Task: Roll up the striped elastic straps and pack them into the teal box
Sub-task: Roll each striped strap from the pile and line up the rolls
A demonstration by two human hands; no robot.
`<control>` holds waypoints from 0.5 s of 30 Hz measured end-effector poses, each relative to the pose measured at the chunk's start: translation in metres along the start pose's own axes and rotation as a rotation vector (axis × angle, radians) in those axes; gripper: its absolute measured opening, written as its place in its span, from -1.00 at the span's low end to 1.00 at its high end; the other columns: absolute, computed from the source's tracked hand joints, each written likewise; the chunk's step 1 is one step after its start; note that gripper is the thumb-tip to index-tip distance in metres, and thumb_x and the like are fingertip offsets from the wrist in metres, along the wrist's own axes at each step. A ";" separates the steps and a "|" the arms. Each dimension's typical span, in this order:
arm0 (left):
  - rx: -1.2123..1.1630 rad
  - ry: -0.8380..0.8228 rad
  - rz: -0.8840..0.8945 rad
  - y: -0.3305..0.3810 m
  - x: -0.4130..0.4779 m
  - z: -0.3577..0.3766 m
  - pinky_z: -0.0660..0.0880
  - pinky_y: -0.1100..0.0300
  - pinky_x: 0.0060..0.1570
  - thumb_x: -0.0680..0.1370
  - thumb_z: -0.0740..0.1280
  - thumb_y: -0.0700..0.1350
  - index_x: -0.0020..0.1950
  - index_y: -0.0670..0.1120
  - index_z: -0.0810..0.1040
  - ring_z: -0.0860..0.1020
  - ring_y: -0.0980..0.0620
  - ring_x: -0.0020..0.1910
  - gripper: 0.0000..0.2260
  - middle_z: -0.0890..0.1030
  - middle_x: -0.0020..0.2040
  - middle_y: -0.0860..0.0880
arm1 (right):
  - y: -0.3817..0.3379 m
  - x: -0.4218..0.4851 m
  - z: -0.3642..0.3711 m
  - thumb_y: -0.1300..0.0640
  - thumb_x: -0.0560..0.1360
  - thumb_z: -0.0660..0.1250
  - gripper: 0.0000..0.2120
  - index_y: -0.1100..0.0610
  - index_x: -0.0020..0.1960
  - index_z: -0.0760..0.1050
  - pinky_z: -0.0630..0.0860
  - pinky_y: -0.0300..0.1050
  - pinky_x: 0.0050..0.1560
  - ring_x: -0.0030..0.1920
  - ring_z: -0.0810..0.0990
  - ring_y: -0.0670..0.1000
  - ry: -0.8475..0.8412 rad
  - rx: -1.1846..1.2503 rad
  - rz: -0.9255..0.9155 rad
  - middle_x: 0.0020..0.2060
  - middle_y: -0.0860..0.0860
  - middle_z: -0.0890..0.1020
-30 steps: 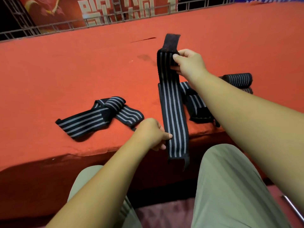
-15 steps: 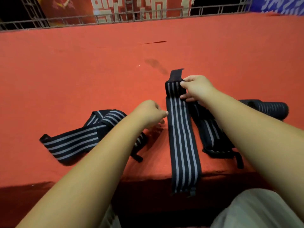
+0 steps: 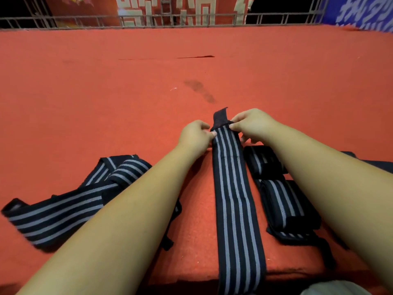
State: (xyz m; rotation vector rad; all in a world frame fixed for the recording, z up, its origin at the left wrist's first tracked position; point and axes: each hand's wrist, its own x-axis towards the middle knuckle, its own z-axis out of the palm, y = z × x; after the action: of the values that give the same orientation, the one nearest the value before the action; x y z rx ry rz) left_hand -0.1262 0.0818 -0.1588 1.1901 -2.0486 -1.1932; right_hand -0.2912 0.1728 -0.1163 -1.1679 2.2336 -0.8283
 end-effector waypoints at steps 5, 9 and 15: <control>0.215 -0.034 -0.006 -0.006 0.019 0.012 0.58 -0.01 0.27 0.68 0.44 0.00 0.34 -0.16 0.65 0.68 -0.18 0.22 -0.68 0.72 0.23 -0.16 | 0.008 0.011 0.000 0.15 0.64 0.44 -0.92 0.00 0.04 0.70 0.41 -0.15 -0.26 -0.24 0.51 -0.01 0.016 -0.031 -0.045 -0.14 -0.01 0.66; 0.287 -0.015 0.026 -0.018 0.022 0.022 0.52 0.07 0.26 0.66 0.44 0.08 0.38 -0.06 0.66 0.61 -0.13 0.31 -0.65 0.67 0.32 -0.10 | 0.013 0.021 0.008 0.21 0.63 0.45 -0.90 0.16 0.14 0.63 0.55 -0.12 -0.23 -0.17 0.68 0.09 0.008 -0.109 -0.043 -0.14 0.04 0.67; 0.268 0.065 -0.017 -0.028 0.031 0.033 0.52 0.09 0.21 0.58 0.55 0.09 0.26 0.05 0.70 0.62 -0.08 0.26 -0.71 0.66 0.27 -0.01 | 0.012 0.027 0.013 0.06 0.67 0.42 -0.64 0.27 0.36 0.61 0.50 -0.04 0.28 0.34 0.61 0.21 -0.139 -0.468 0.012 0.31 0.19 0.66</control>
State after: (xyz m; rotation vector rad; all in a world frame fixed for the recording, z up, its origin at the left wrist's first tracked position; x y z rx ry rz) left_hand -0.1543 0.0632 -0.2003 1.3515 -2.2029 -0.8943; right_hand -0.3031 0.1516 -0.1373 -1.3641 2.3808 -0.2070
